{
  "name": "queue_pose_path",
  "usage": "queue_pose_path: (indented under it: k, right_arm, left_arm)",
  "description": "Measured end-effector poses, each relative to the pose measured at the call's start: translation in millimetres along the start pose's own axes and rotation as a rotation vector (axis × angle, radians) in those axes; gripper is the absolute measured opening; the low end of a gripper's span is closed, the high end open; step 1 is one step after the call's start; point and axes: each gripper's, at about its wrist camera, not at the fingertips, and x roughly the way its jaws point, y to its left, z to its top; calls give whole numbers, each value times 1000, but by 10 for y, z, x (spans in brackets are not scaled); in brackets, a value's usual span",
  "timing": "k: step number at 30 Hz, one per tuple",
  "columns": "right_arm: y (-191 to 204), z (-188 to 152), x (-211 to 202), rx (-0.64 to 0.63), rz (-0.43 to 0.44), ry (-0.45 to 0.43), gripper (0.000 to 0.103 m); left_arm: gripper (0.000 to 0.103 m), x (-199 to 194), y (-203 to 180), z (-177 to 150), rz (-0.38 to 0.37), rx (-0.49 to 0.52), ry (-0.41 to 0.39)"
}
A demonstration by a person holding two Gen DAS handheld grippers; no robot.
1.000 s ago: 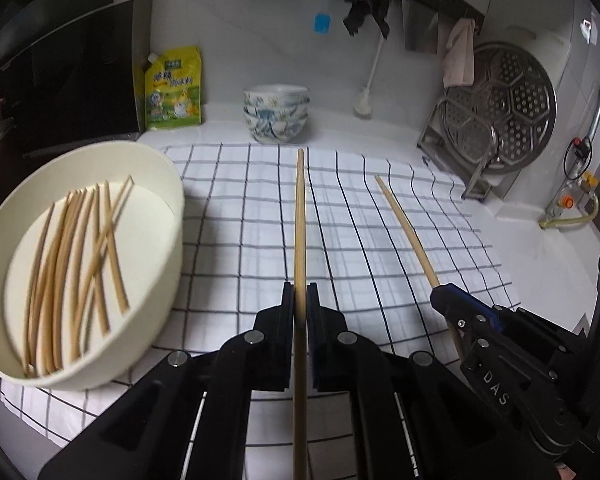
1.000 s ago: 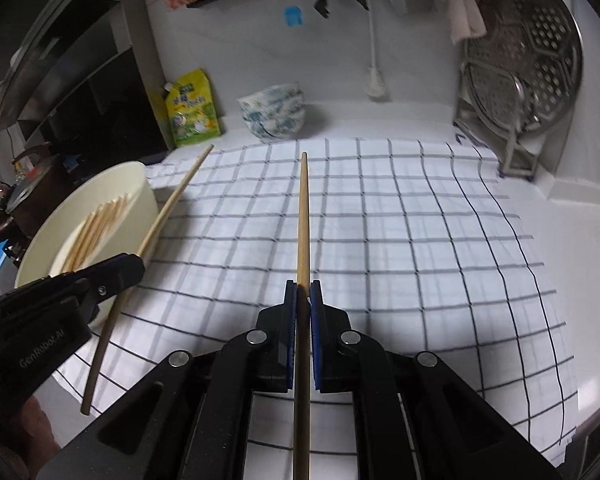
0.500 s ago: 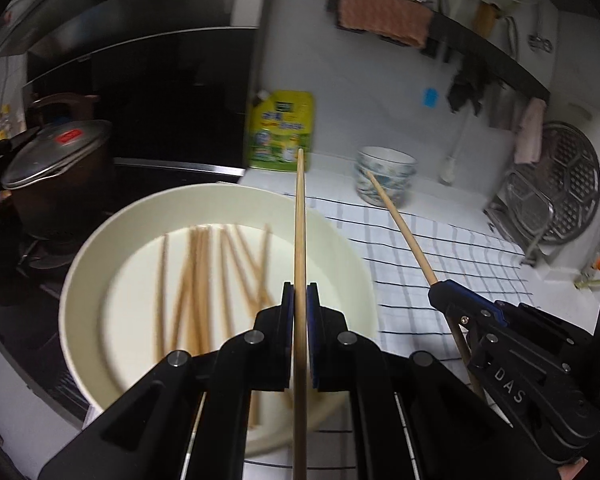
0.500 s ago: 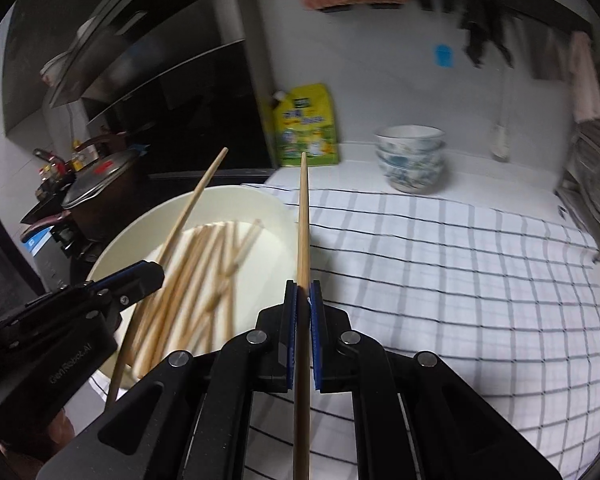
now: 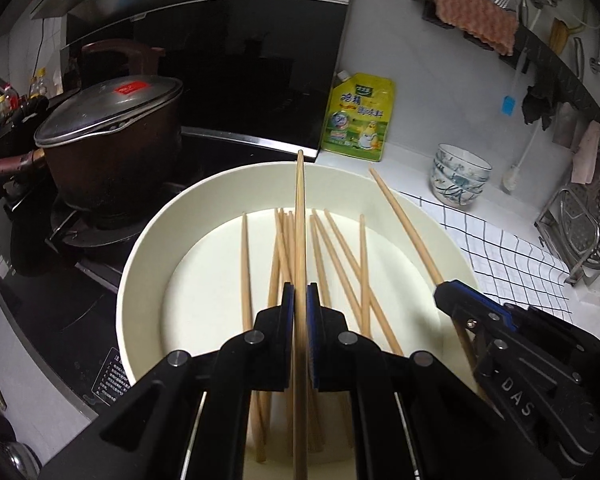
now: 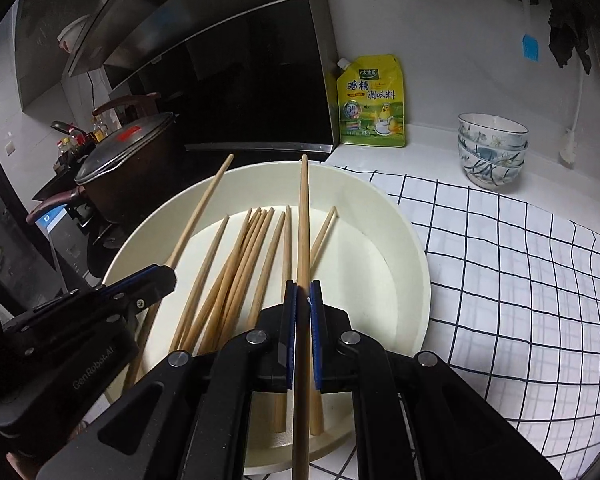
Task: Organize utensils
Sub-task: 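Lower the chopsticks into the basin and open both tools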
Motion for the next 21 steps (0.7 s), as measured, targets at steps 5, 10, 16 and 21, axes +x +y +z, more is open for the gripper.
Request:
queue_pose_path:
  k: [5,10,16,21]
  right_arm:
    - [-45,-31,-43,6,-16,-11,11]
    - [-79,-72,-87,19,-18,-14,14]
    - [-91,-111,-183,24,-26,-31,19]
    - [-90,-145,-261,24,-31,-45,22]
  left_arm:
    - [56,-25,36,-27,27,-1,-14]
    - [59,-83,29,-38,28,1,-28]
    - [60,-134,34,-62,36,0,-28]
    - [60,-203,32,-82,42,0,-40]
